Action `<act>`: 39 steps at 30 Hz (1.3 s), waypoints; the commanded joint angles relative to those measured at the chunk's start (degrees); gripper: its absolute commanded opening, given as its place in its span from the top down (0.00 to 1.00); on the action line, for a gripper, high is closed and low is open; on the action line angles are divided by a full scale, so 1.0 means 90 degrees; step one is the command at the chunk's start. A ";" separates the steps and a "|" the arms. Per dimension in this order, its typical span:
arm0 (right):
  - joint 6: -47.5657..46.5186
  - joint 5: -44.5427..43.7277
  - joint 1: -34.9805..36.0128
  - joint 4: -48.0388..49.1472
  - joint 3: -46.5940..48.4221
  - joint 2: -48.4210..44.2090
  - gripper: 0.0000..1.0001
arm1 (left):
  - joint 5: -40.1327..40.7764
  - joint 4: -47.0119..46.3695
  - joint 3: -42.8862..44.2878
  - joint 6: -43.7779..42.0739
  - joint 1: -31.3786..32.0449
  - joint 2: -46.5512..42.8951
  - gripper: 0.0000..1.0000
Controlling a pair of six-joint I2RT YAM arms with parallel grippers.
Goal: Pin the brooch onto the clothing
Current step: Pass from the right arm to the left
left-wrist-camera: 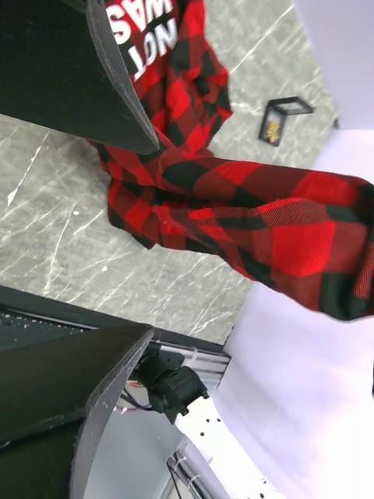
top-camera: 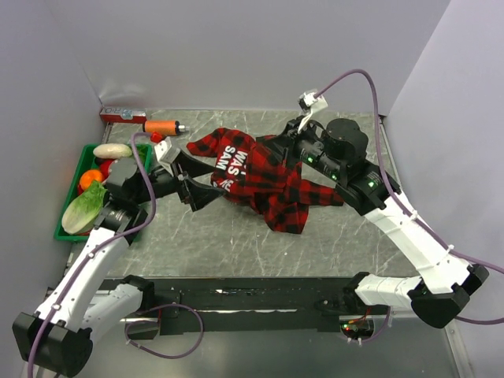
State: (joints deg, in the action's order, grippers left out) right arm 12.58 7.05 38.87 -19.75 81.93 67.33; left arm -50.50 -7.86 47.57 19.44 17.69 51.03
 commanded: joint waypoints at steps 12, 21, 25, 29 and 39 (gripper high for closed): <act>0.0799 0.1297 0.0388 0.1061 -0.0041 0.0682 1.00 | 0.1070 0.0688 0.0398 -0.0344 0.0456 0.0698 0.04; 0.0868 0.1443 0.0466 0.1012 0.0047 0.0839 1.00 | 0.0602 0.0571 0.0398 -0.0188 0.0524 0.0922 0.11; 0.0819 0.1366 0.0466 0.0896 0.0027 0.0810 0.94 | 0.0648 0.0716 0.0583 -0.0177 0.0534 0.0981 0.99; 0.0693 0.0985 0.0456 0.0603 -0.0274 0.0547 0.44 | 0.2997 0.1360 0.0603 -0.0402 0.0437 0.0494 0.99; 0.0975 0.0008 -0.0489 0.0154 -0.2237 -0.0645 0.09 | 0.5591 0.1830 0.0573 0.0037 -0.1136 -0.0113 0.99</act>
State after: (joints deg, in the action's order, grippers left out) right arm 19.59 10.90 39.46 -16.38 66.02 64.03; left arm -8.56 7.03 50.50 17.96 10.41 49.74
